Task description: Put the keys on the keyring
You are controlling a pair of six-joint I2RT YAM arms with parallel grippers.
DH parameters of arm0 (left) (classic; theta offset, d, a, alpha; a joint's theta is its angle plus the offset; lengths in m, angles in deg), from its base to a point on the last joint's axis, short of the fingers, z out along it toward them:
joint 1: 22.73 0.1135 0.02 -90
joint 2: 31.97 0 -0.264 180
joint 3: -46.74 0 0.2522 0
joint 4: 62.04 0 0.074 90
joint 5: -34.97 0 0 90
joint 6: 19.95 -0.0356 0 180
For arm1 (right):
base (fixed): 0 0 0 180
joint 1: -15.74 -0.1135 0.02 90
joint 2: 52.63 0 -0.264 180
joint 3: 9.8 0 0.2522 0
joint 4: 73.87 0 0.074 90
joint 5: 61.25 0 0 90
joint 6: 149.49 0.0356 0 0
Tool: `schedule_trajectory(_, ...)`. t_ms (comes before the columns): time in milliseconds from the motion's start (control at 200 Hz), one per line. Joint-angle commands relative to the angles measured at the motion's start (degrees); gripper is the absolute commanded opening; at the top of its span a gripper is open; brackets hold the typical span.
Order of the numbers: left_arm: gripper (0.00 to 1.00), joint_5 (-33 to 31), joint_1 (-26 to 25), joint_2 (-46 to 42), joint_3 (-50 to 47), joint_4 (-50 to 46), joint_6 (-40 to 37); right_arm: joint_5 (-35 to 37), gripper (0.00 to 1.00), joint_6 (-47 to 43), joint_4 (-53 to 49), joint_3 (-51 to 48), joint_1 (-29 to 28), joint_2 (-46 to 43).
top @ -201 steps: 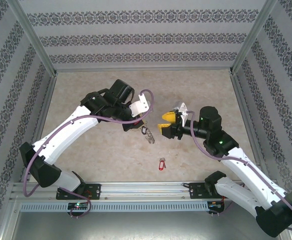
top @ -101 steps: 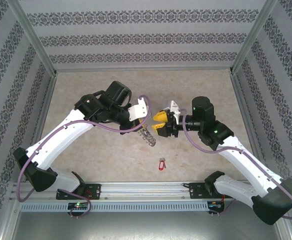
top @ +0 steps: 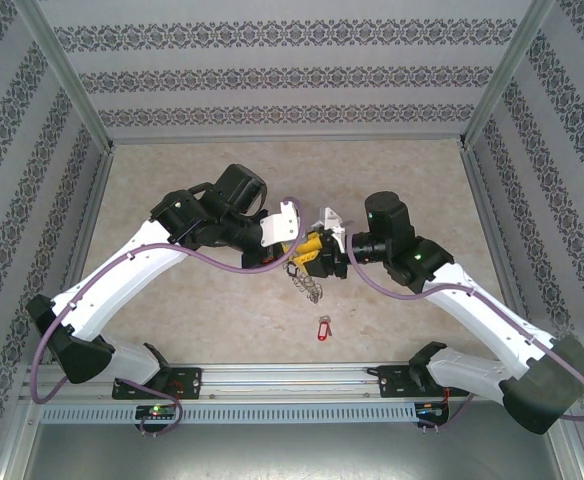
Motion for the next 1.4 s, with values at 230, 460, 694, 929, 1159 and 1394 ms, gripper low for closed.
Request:
schedule_trajectory(230,0.0,0.32,-1.18,-1.53,2.03,-1.71,-2.39,1.94,0.08,-2.39,-1.23,2.24,-1.28,0.38)
schedule_trajectory(460,0.0,-0.89,-1.36,-1.61,1.02,-1.02,-1.76,3.16,0.0,-3.22,-1.34,1.94,-1.76,-0.37)
schedule_trajectory(694,0.27,11.6,6.53,-10.1,-8.81,12.4,7.38,5.87,0.0,-3.97,7.82,-3.85,-2.92,-7.83)
schedule_trajectory(929,0.3,20.61,9.28,-13.39,-11.66,19.75,12.37,5.16,0.0,-1.07,20.74,-8.84,-4.64,-10.93)
schedule_trajectory(1159,0.32,24.8,9.27,-15.91,-12.89,24.22,15.3,5.31,0.0,6.61,38.79,-12.98,-5.26,-12.43)
schedule_trajectory(1394,0.32,26.03,9.28,-16.76,-13.41,26.36,15.76,4.34,0.0,10.39,46.15,-12.83,-5.59,-12.07)
